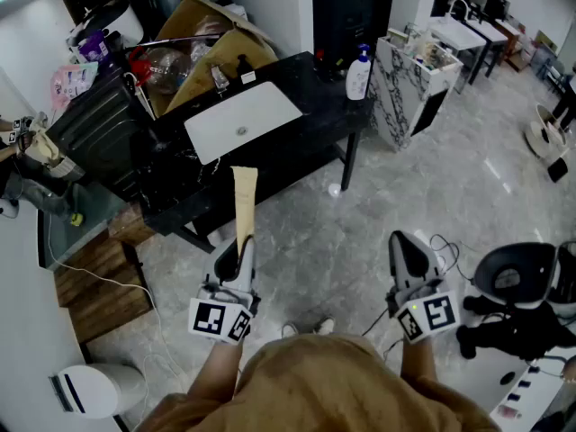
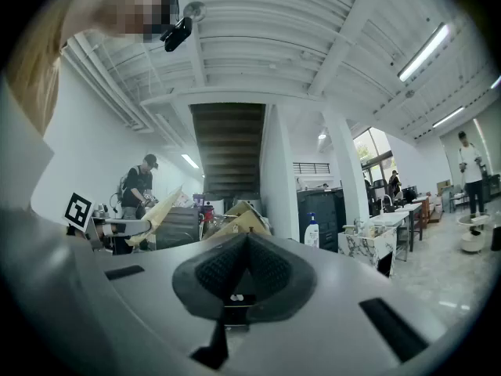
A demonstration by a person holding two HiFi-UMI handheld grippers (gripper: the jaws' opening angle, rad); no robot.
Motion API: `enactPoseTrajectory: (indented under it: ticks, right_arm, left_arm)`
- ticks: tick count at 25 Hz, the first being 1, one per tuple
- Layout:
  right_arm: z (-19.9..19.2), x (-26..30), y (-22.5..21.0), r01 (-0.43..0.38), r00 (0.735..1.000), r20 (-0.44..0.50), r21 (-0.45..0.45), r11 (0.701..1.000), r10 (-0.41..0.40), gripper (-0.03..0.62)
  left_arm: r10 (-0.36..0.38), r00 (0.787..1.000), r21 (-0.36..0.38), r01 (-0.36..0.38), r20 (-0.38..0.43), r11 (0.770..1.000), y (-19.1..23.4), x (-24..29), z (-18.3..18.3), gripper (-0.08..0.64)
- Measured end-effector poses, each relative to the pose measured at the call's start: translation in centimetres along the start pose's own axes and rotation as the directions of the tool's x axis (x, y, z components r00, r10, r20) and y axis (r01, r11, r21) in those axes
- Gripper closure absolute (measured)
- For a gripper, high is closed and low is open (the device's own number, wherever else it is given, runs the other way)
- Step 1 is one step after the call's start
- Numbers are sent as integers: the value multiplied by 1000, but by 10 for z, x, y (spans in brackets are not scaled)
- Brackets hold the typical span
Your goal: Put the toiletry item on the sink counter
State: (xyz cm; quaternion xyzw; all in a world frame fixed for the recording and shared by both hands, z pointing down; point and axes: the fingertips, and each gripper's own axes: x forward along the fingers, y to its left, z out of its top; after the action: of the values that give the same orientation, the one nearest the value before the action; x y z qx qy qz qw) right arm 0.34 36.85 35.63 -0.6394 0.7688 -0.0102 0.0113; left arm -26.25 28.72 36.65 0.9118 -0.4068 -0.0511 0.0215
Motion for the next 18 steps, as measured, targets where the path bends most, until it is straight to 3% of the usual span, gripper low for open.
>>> enactPoseTrajectory:
  ticks: [11,18]
  right_arm:
    - [-3,12,-5,-9,1000,-12,-6,1000,8,591]
    - [-6,8,-19,-77,997,32,62,995,75,589]
  left_arm:
    - [5,1000,-5,-5,-11,1000,5,12,-7,514]
    - [12,1000,6,-12,-16,1000,-7,25,-12,514]
